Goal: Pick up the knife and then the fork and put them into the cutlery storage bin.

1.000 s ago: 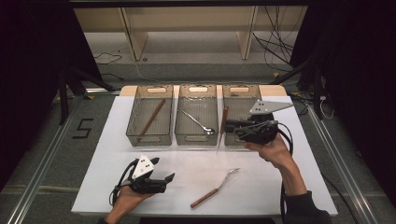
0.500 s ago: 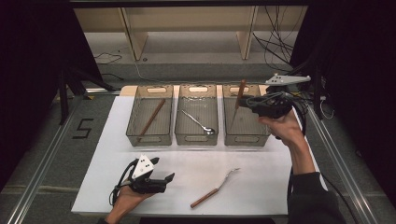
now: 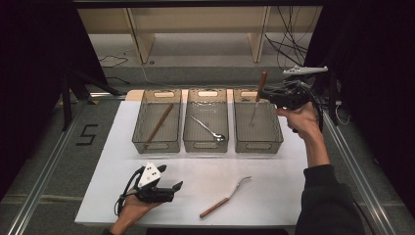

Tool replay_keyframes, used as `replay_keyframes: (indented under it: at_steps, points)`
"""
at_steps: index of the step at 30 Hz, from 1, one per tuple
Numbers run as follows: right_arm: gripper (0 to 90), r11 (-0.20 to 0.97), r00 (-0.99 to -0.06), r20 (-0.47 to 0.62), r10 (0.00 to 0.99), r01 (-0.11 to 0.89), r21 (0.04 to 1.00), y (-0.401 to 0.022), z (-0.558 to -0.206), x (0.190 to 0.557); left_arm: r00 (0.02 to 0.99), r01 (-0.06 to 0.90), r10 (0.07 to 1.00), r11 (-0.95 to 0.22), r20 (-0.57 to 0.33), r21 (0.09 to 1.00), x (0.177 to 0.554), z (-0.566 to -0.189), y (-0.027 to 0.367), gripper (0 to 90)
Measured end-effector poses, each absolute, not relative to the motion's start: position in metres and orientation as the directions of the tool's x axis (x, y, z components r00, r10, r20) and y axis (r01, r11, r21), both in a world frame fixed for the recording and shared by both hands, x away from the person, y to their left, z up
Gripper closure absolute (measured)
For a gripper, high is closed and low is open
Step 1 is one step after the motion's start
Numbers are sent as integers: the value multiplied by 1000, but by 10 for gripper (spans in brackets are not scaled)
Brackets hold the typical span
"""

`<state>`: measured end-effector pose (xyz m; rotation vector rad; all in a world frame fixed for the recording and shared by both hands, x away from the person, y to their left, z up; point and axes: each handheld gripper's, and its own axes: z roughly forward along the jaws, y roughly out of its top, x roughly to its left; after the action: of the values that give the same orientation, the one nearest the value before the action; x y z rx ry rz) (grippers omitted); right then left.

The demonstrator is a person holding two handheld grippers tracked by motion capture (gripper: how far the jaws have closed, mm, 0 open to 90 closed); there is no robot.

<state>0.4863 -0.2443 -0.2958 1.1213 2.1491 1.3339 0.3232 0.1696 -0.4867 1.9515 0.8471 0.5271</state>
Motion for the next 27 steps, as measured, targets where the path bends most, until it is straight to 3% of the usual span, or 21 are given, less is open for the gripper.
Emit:
replay_keyframes:
  at_steps: [27]
  points:
    - [767,258,-574,134,807,548,796,-249,-337,506,670,349,742,-342,23,872,323,-487,170,181]
